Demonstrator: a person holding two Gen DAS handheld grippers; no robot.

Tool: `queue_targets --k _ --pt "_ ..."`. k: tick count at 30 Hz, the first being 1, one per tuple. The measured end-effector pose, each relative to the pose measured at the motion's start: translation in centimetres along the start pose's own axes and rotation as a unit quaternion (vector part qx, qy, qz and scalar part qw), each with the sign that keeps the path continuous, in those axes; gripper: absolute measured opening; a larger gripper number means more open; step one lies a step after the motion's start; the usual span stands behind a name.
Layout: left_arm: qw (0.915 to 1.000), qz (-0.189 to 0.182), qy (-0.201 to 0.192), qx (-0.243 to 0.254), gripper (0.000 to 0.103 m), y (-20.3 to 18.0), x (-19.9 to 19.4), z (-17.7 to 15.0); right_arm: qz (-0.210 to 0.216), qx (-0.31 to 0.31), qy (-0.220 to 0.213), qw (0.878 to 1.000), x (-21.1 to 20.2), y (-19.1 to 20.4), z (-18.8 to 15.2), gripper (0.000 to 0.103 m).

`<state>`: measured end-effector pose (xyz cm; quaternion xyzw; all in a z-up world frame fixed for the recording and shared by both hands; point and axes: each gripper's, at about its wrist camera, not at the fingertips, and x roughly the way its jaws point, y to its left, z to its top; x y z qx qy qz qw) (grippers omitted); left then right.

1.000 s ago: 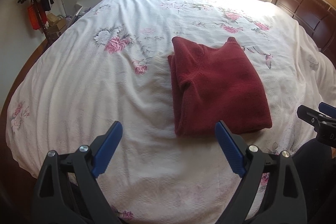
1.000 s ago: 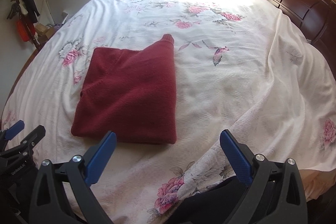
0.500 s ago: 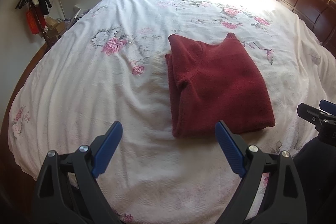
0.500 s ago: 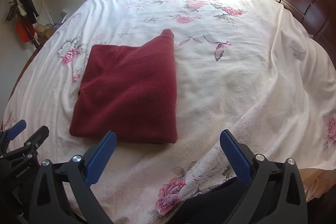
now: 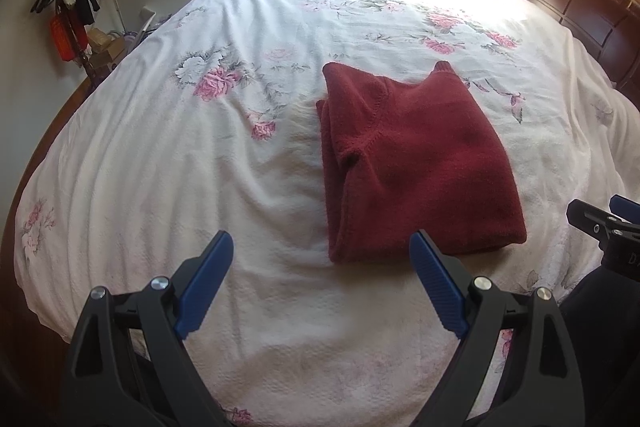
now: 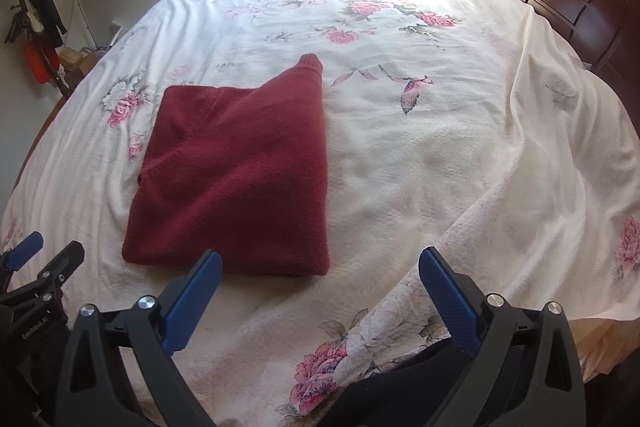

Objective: Fold small clothes

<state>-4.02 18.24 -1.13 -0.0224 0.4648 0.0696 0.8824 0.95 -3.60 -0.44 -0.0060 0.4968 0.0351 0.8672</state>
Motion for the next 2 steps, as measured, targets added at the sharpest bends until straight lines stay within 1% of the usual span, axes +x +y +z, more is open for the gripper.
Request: queue_targets --k 2 --pt "1.0 0.001 -0.001 0.0 0.089 -0.05 -0.05 -0.06 -0.001 0.001 -0.001 1.0 -0.11 -0.04 -0.04 0.099"
